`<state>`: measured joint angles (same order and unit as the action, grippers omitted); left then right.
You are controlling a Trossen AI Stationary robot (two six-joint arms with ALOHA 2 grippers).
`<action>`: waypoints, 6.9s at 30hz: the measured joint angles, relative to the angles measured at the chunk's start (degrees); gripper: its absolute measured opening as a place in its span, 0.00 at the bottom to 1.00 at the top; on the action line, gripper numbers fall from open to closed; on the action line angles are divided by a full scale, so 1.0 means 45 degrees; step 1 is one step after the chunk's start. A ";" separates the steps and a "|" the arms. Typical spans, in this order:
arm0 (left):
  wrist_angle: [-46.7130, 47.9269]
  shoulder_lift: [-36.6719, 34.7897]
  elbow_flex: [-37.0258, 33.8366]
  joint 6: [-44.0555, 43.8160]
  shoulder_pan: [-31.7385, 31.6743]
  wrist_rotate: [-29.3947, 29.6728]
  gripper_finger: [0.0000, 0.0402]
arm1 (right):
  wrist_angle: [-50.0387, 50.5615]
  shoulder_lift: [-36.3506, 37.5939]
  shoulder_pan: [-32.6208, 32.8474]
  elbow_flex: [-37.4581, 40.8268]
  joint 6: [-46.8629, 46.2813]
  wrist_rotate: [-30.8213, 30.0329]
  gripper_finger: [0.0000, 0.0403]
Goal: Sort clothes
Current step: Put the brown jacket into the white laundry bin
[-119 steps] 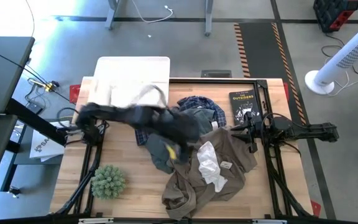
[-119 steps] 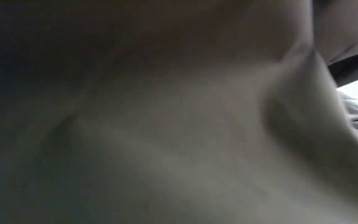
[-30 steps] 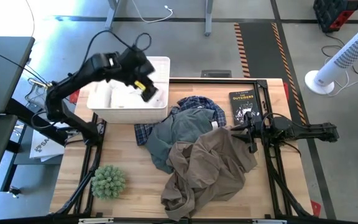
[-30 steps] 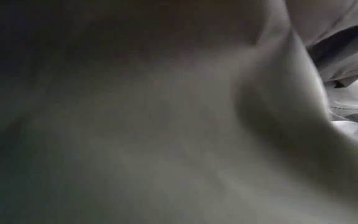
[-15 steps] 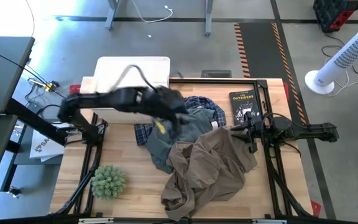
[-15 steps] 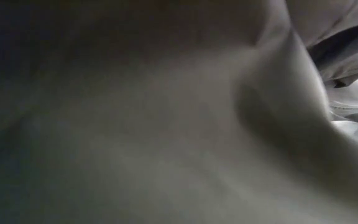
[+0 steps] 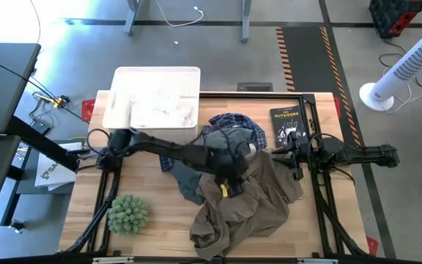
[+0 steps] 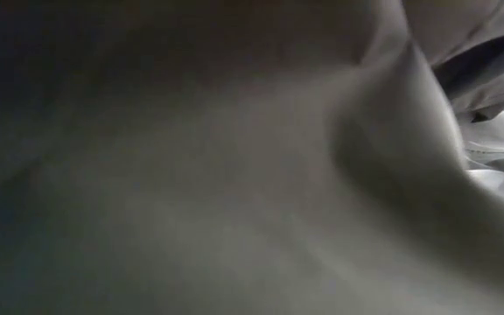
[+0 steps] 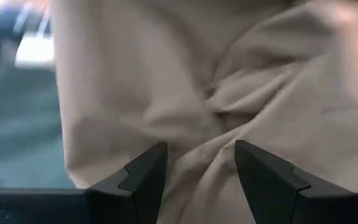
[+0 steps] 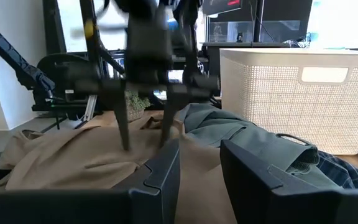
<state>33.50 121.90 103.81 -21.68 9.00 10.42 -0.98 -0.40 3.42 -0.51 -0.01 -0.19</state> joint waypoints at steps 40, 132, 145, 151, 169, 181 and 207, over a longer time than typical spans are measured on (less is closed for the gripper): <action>-0.1790 -0.6980 0.1089 -0.1578 -0.0522 -0.0197 0.00 | 0.0034 0.0000 0.0000 -0.0001 -0.0001 -0.0009 0.28; 1.0445 -0.7338 0.4823 0.0025 -0.7773 -0.2121 0.38 | -0.0004 0.0000 0.0000 -0.0001 -0.0001 0.0000 0.28; 1.0826 -0.3405 0.4789 0.0973 -0.5436 0.0027 0.27 | -0.0004 0.0000 0.0000 -0.0001 0.0004 0.0000 0.28; 1.2512 -0.2227 0.4794 0.2024 -0.7406 0.3363 0.22 | -0.0004 0.0000 0.0000 -0.0001 -0.0001 0.0000 0.28; 1.1558 0.0528 0.4833 0.4072 -1.0926 -0.0506 0.14 | -0.0003 0.0000 0.0000 -0.0001 0.0003 0.0000 0.28; 1.0382 0.1664 0.4862 0.5629 -1.1328 -0.2132 0.13 | -0.0003 0.0000 0.0000 -0.0001 -0.0001 0.0000 0.28; 1.0043 -0.5274 0.5396 0.3135 -0.7486 -0.1911 0.05 | -0.0002 0.0000 0.0000 -0.0001 -0.0001 0.0000 0.28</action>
<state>78.69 98.16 128.09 -7.57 -24.68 1.83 -0.99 -0.40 3.42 -0.51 -0.01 -0.19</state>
